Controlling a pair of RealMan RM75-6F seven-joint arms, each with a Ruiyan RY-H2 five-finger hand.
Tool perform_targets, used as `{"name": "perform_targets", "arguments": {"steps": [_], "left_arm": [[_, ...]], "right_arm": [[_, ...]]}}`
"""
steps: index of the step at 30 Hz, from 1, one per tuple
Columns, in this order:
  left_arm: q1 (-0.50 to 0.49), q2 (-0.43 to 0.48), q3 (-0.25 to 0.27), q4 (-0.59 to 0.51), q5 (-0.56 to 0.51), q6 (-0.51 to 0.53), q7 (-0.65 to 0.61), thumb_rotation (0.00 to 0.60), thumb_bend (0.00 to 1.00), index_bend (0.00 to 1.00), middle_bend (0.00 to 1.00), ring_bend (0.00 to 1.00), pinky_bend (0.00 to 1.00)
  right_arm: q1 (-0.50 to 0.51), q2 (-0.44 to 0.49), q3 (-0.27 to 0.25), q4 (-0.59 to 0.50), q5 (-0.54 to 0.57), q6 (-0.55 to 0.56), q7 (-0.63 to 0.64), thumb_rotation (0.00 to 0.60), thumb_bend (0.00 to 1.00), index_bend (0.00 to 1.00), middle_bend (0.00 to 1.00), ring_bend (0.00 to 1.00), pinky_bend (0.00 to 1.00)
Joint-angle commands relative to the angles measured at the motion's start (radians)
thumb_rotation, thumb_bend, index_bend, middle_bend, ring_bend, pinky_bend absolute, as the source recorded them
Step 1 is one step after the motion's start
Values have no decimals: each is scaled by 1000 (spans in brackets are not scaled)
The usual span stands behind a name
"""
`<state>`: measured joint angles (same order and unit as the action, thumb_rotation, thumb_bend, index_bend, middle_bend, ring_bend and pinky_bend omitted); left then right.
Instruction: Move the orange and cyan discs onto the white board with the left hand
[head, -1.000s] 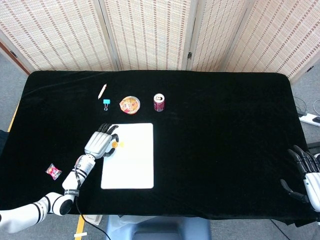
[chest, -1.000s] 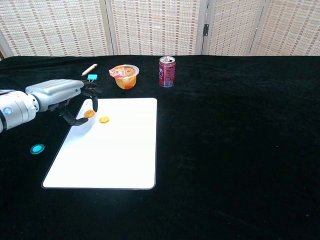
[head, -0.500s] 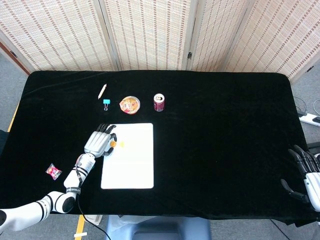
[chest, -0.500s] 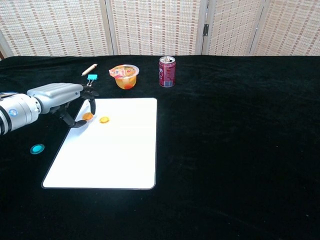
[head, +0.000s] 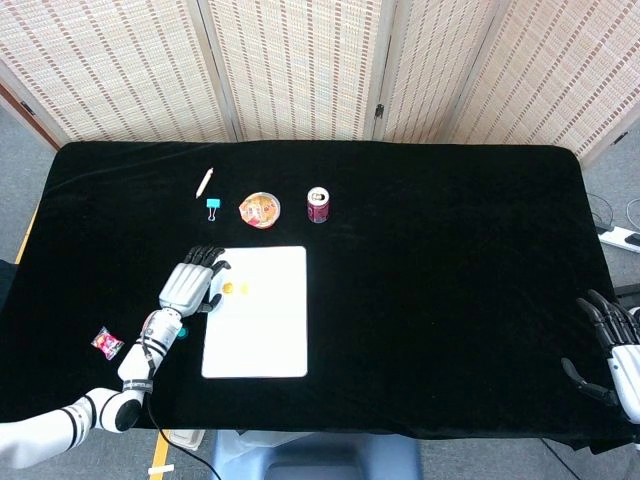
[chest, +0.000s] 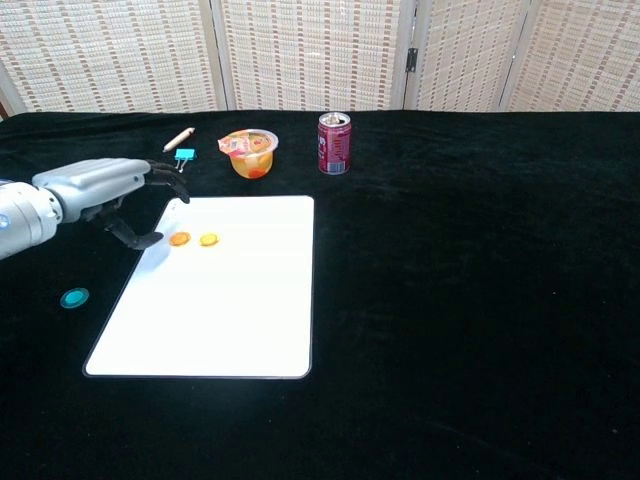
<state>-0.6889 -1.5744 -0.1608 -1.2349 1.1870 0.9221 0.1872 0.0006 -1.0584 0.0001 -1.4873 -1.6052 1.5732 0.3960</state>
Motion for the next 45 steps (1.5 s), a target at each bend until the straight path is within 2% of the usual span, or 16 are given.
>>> {"name": "perform_targets", "arguments": {"steps": [1, 5, 11, 26, 45], "left_arm": [[39, 46, 14, -27, 25, 42, -40, 600, 442, 344, 137, 0, 0], [92, 96, 45, -35, 49, 81, -86, 600, 443, 401, 137, 0, 0], [161, 137, 95, -34, 90, 131, -143, 600, 444, 432, 137, 0, 0], [245, 106, 188, -10, 221, 210, -169, 600, 444, 430, 137, 0, 0], [245, 55, 183, 15, 242, 178, -138, 600, 443, 395, 137, 0, 0]], "right_arm": [[0, 1, 0, -2, -2, 2, -1, 600, 387, 0, 0, 0, 0], [3, -1, 0, -1, -5, -1, -1, 600, 387, 0, 0, 0, 0], [14, -5, 2, -4, -17, -6, -6, 600, 387, 0, 0, 0, 0], [18, -3, -3, -14, -26, -6, -18, 600, 387, 0, 0, 0, 0], [12, -2, -7, -16, -23, 2, -19, 600, 387, 0, 0, 0, 0]]}}
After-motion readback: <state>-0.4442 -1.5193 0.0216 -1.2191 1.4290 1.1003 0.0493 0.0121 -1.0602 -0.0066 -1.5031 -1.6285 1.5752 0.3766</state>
